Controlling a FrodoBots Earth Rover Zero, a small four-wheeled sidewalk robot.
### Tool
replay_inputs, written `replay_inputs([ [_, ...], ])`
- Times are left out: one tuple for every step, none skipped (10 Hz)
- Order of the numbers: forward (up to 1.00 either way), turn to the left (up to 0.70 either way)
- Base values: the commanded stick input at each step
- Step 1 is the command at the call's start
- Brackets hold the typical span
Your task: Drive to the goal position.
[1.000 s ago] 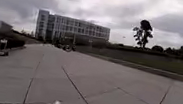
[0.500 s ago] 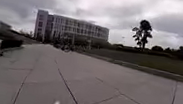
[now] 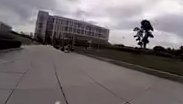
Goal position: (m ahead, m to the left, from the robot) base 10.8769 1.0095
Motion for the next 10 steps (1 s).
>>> replay_inputs([
  [0.5,0.0],
  [0.5,0.0],
  [0.5,0.0],
  [0.5,0.23],
  [0.5,0.5],
  [0.5,0.5],
  [0.5,0.5],
  [0.5,0.5],
  [0.5,0.5],
  [0.5,0.5],
])
